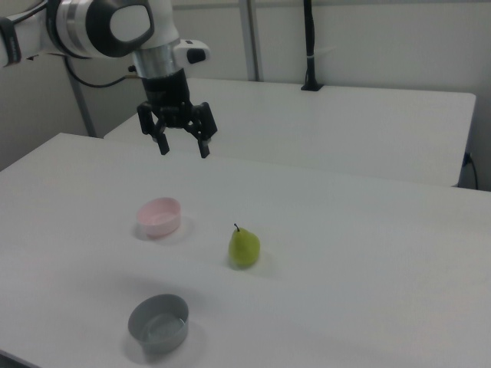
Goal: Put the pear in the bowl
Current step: 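Move the open gripper over toward the yellow-green pear, then lower the gripper onto the pear and close it around the pear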
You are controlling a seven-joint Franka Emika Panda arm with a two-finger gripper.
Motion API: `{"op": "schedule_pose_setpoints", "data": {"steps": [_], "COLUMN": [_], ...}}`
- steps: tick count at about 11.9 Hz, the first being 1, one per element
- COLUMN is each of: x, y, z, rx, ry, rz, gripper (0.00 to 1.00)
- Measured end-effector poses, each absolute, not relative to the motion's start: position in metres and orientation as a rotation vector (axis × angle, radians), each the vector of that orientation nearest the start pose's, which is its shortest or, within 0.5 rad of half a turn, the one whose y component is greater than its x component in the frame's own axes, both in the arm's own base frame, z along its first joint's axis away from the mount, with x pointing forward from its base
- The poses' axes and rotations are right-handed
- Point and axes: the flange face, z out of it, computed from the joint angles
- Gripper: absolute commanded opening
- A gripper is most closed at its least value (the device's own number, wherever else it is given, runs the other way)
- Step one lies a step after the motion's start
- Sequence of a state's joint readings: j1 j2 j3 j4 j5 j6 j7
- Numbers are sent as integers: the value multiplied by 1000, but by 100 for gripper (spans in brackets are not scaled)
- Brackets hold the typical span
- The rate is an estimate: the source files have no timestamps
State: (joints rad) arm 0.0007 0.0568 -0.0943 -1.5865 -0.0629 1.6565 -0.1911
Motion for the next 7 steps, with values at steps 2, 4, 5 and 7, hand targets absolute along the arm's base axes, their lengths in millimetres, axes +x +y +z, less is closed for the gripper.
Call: {"op": "schedule_pose_setpoints", "data": {"steps": [2,4,5,7], "x": [573,579,585,595], "y": [-87,-101,-103,-105], "z": [591,582,572,542], "rx": [-3207,-3212,-3215,-3220], "ry": [-156,-151,-152,-158], "rz": [4,-22,-35,-77], "gripper": [100,100,100,100]}}
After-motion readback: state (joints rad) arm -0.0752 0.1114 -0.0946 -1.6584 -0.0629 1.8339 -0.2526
